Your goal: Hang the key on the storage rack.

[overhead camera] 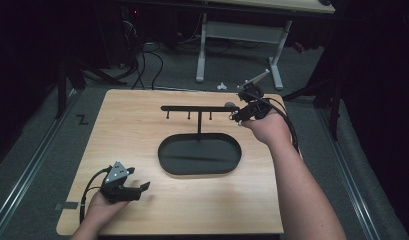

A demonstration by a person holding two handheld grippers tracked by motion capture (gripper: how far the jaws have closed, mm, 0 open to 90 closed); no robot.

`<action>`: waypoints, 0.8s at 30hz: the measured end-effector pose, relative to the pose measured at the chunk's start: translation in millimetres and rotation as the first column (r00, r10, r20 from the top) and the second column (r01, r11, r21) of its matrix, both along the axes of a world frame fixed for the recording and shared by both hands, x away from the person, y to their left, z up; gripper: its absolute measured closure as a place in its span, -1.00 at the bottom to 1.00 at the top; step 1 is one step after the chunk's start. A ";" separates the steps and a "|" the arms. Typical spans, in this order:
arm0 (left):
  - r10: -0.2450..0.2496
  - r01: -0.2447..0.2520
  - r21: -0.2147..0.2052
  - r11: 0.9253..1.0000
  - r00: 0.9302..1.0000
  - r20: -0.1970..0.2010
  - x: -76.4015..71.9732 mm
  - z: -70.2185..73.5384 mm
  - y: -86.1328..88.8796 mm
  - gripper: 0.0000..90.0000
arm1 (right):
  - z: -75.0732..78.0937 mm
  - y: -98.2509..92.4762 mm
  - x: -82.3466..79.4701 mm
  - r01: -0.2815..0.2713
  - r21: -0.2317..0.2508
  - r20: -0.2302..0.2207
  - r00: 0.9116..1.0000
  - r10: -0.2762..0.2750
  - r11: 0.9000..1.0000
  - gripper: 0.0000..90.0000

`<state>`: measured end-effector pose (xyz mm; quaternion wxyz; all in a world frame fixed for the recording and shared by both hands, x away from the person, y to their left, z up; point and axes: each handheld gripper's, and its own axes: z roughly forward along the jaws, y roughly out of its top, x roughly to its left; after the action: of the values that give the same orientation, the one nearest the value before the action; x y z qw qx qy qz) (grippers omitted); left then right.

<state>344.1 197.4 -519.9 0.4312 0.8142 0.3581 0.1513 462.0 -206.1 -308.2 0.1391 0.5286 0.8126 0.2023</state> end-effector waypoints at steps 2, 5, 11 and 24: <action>-0.001 0.001 0.000 1.000 1.000 -0.001 0.1 0.0 0.1 -0.57 | 0.4 0.5 2.5 0.001 0.000 0.002 1.000 -0.001 1.000 0.61; -0.002 0.002 -0.002 1.000 1.000 -0.001 0.2 0.3 0.5 -0.57 | -0.6 0.7 6.3 0.008 0.005 -0.001 1.000 -0.008 1.000 0.60; -0.007 0.007 0.003 1.000 1.000 -0.001 -0.1 -0.1 -0.7 -0.57 | -5.4 -2.7 12.9 0.031 0.015 -0.010 0.999 -0.031 0.999 0.59; -0.008 0.008 0.007 1.000 1.000 -0.006 -0.3 -0.6 -1.5 -0.57 | -13.2 -9.2 12.6 0.055 0.028 -0.020 0.998 -0.054 0.998 0.54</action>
<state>343.8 195.9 -520.6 0.4280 0.8176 0.3554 0.1484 474.6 -215.3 -321.4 0.1290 0.5543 0.7963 0.2049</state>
